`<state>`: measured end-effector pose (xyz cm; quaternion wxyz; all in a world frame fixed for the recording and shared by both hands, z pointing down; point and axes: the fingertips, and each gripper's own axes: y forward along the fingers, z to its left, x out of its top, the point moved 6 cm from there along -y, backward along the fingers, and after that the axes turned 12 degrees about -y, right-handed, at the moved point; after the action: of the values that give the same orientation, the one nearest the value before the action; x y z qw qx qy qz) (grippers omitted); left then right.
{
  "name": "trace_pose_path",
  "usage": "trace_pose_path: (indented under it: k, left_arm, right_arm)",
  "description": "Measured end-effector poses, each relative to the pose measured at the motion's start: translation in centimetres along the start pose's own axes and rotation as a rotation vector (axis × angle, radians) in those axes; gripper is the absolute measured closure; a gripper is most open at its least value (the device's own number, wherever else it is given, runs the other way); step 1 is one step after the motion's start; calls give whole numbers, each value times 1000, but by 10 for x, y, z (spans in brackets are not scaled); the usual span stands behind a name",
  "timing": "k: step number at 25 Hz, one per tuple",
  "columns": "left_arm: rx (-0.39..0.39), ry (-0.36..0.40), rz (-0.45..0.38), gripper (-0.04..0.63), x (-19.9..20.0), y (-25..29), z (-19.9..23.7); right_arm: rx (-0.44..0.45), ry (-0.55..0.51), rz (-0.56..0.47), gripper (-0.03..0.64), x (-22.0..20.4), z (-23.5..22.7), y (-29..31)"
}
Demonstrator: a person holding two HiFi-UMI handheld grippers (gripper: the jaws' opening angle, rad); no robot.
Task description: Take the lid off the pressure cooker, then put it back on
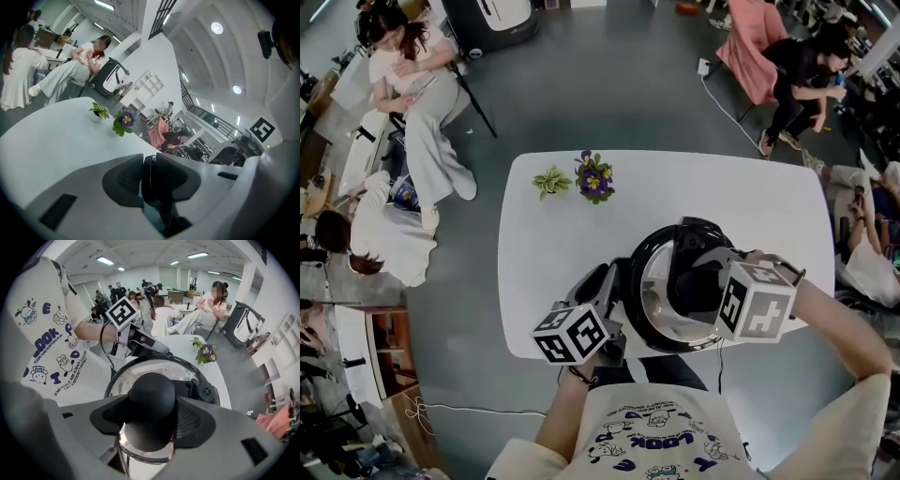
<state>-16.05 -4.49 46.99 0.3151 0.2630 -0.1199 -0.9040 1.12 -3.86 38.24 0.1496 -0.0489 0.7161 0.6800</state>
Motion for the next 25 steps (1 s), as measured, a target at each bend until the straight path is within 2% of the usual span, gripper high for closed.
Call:
trace_pose_path:
  k: [10, 20, 25]
  left_arm:
    - [12, 10, -9, 497, -1, -1, -2]
    - [29, 43, -20, 495, -4, -1, -3]
    - [31, 91, -11, 495, -3, 0, -4]
  right_arm:
    - [-13, 25, 10, 307, 1, 1, 0]
    - [-33, 18, -53, 305, -4, 3, 0]
    - [-42, 12, -93, 305, -6, 3, 1]
